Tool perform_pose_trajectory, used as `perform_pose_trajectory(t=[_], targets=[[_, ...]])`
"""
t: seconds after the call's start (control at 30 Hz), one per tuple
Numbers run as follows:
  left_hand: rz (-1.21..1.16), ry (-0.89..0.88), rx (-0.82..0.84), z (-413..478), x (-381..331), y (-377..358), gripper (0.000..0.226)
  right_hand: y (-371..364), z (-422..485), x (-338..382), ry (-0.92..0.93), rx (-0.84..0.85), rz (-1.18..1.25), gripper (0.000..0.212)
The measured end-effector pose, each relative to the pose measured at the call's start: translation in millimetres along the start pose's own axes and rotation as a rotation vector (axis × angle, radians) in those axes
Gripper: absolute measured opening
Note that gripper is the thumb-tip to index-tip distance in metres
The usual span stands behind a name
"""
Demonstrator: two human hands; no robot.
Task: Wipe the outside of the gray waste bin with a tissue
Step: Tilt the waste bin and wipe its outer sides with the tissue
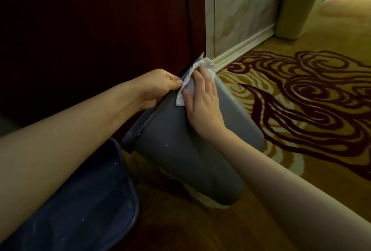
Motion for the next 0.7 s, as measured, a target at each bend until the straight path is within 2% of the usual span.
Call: perform_pose_trajectory(t=[0.13,0.23,0.33,0.43,0.5,0.6,0.7], targets=[[-0.11,0.052,0.029,1.6,15.4,-8.6,0.026,-3.6,-16.3,-22.1,-0.018,0.155,-0.12,0.052],[-0.149,0.098,-0.021,5.2,25.6,-7.0,0.024,3.2,-42.4,-53.6,-0.191,0.182,-0.153,0.052],[-0.175,0.132,-0.055,6.9,31.8,-2.1,0.029,22.3,-72.3,-87.4,-0.45,0.167,-0.161,0.05],[-0.199,0.15,-0.059,8.0,33.4,-2.1,0.031,40.3,-93.0,-109.3,-0.546,0.124,-0.183,0.042],[-0.219,0.15,-0.059,9.2,31.6,-3.6,0.031,47.2,-96.7,-110.1,-0.599,0.034,-0.084,0.037],[-0.283,0.165,-0.031,9.9,30.1,-5.9,0.03,51.3,-88.1,-92.2,-0.526,-0.137,0.084,0.032],[-0.317,0.178,0.005,11.8,31.4,-6.3,0.027,36.4,-68.9,-51.0,-0.352,-0.132,0.234,0.021]])
Point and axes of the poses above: each hand's wrist, its own z-axis towards the middle knuckle, its own y-axis out of the back of the hand, x = y × z, the point moved 1 cm from there along z, towards the middle knuckle, and after that the axes turned 15 degrees about z, right-handed, at the moved point
